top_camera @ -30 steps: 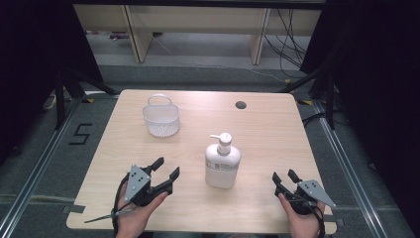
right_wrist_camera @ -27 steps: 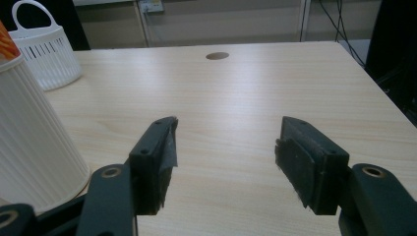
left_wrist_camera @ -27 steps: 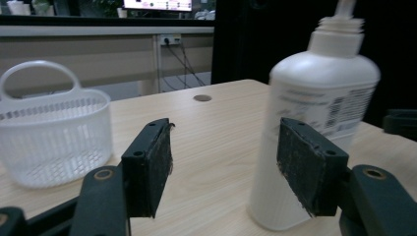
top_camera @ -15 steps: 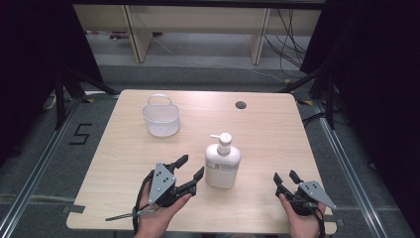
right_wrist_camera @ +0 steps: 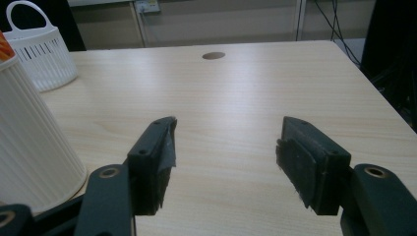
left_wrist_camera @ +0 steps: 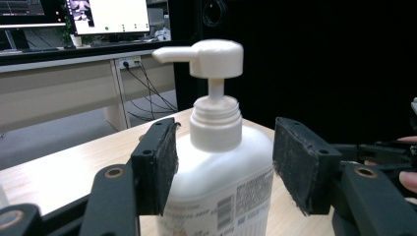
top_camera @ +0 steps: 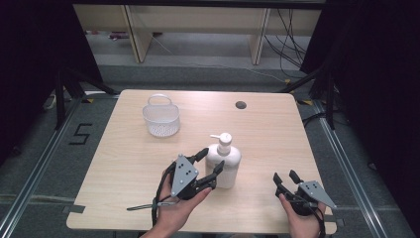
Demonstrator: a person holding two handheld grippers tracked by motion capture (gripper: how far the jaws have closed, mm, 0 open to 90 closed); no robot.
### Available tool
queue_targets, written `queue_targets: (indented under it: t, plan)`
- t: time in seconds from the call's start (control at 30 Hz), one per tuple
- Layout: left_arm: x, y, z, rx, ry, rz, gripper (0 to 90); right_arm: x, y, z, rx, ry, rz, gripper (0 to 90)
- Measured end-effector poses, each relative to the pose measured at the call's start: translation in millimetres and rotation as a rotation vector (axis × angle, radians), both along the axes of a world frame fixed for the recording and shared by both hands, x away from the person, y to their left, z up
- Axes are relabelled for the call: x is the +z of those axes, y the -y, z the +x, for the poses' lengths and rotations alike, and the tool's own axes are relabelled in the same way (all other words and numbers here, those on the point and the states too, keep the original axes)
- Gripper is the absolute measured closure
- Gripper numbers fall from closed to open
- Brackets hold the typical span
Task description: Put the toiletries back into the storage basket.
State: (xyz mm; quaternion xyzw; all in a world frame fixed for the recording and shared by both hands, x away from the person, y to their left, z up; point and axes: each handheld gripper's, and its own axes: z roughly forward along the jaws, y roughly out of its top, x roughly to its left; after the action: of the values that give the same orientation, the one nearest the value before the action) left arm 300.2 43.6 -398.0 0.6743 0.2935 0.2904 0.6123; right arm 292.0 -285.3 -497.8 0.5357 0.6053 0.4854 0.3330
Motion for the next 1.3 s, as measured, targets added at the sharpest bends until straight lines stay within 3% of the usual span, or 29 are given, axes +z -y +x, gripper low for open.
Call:
queue_targets:
  t: [0.07, 0.27, 0.33, 0.37, 0.47, 0.5, 0.57, 0.6, 0.67, 0.7, 0.77, 0.8, 0.83, 1.07, 1.3]
  plan:
    - [1.1, 3.8, 2.2, 0.005, 0.000, 0.000, 42.0, 0.1, 1.3, 0.3, 0.002, 0.016, -0.014, 39.3]
    - [3.4, 11.4, 7.9, 0.043, 0.016, -0.001, 43.3, -1.0, 0.6, 0.3, 0.005, -0.001, 0.004, 39.1]
    - [2.5, 13.9, 6.9, 0.065, 0.014, -0.004, 43.5, -2.3, -0.3, 2.0, 0.011, 0.021, 0.016, 39.1]
    - [1.8, 15.4, 8.5, 0.065, 0.039, -0.006, 43.8, -1.1, -0.2, 0.7, 0.003, -0.003, 0.006, 39.0]
    - [-2.1, 19.9, 7.7, 0.079, 0.043, -0.026, 44.6, -2.2, 0.2, 1.9, 0.013, 0.014, -0.006, 39.0]
    - [-3.1, 20.9, 8.0, 0.083, 0.046, -0.024, 44.8, -2.3, -2.7, 0.7, 0.004, 0.000, 0.033, 38.9]
    - [-4.3, 22.5, 9.5, 0.090, 0.048, -0.030, 45.0, -2.6, -2.8, 0.9, 0.007, 0.001, 0.032, 38.8]
    - [-4.4, 23.2, 9.4, 0.099, 0.039, -0.038, 45.0, -2.7, -0.5, 2.0, 0.015, 0.013, -0.002, 38.8]
    - [-3.1, 24.0, 11.7, 0.103, 0.055, -0.045, 45.2, -3.2, 0.1, 3.0, 0.021, 0.027, -0.002, 38.7]
    - [-2.5, 24.9, 11.4, 0.111, 0.045, -0.054, 45.3, -2.7, -0.5, 1.9, 0.014, 0.011, 0.006, 38.7]
    - [-0.3, 25.8, 14.3, 0.106, 0.072, -0.040, 45.6, -3.2, -0.9, 2.6, 0.009, 0.018, 0.018, 38.7]
    - [-0.2, 27.4, 13.5, 0.110, 0.057, -0.050, 45.8, -1.6, -0.2, 1.5, 0.004, -0.010, 0.009, 38.7]
    - [0.3, 28.9, 12.9, 0.112, 0.048, -0.054, 45.9, -2.1, -0.4, 2.0, 0.011, -0.001, 0.024, 38.6]
    - [4.1, 34.5, 13.7, 0.130, 0.073, -0.036, 47.5, -3.4, 1.2, 3.1, 0.019, 0.009, 0.022, 38.4]
    - [4.2, 37.1, 17.2, 0.150, 0.071, -0.033, 49.5, -3.8, 1.8, 3.2, 0.008, 0.009, 0.006, 38.2]
